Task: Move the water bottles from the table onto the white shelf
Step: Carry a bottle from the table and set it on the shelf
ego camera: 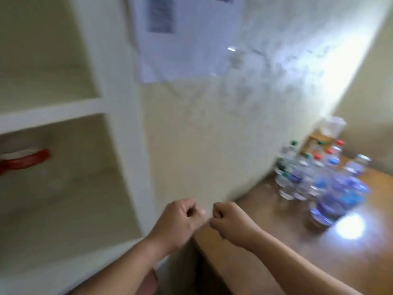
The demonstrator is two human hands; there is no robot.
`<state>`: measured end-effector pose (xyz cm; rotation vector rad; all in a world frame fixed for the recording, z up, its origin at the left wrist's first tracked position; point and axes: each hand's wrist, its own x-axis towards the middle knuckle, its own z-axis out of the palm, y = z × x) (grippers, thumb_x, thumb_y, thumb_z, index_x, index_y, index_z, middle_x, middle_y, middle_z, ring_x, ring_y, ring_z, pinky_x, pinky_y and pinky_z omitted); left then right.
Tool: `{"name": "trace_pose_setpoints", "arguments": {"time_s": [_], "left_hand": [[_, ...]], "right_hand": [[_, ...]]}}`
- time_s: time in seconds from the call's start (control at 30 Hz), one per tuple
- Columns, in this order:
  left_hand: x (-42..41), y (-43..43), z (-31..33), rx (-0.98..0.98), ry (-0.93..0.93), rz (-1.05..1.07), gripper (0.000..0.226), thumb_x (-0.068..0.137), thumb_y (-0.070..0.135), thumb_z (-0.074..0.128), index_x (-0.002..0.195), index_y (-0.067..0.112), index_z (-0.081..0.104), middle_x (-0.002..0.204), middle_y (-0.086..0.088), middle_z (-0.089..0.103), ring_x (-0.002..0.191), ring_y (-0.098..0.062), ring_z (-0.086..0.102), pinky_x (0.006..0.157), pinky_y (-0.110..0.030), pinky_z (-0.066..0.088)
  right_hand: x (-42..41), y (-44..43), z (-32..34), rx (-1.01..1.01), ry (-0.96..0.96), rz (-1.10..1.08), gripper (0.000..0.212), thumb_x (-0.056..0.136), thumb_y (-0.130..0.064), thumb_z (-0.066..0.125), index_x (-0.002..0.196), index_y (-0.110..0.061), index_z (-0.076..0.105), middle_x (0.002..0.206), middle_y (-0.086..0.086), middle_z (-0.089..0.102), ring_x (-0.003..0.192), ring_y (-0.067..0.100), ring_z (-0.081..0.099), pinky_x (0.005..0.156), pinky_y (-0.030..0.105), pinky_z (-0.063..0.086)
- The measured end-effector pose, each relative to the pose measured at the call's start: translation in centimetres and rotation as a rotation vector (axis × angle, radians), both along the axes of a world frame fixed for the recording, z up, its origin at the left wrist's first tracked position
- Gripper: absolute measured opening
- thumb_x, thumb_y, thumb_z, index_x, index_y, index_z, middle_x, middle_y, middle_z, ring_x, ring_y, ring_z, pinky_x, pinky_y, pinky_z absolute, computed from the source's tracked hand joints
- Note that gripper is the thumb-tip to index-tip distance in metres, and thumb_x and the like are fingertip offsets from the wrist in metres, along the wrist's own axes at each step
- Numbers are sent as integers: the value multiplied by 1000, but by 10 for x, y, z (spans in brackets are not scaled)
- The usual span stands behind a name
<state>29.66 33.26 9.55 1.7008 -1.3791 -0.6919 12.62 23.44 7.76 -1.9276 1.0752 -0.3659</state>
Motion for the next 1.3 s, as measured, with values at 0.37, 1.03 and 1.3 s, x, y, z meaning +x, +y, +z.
{"name": "trace_pose_setpoints", "arguments": {"time_s": [0.37,1.03,1.3], "left_hand": [[-162,-192,-77,236,-81,-303,40,92,32,71,72,7,48,72,-23,64,59,-14,47,63,-35,42],[-328,-363,-118,330,-186,-523,86,88,27,71,164,25,30,154,-4,46,126,-18,60,113,-40,49],[-281,-348,-123,273,-227,-459,82,94,20,73,163,28,31,146,1,47,116,-12,64,105,-35,50]], "right_hand": [[-222,-108,-103,204,23,-443,36,78,-6,62,65,-23,33,52,-8,41,52,17,64,52,34,47],[-371,-296,-156,-72,-95,-981,131,58,-50,102,162,-29,25,158,4,41,147,24,44,122,47,41],[-350,-299,-164,-205,-63,-994,94,66,-49,94,142,-30,42,140,-2,52,128,24,61,107,47,55]]}}
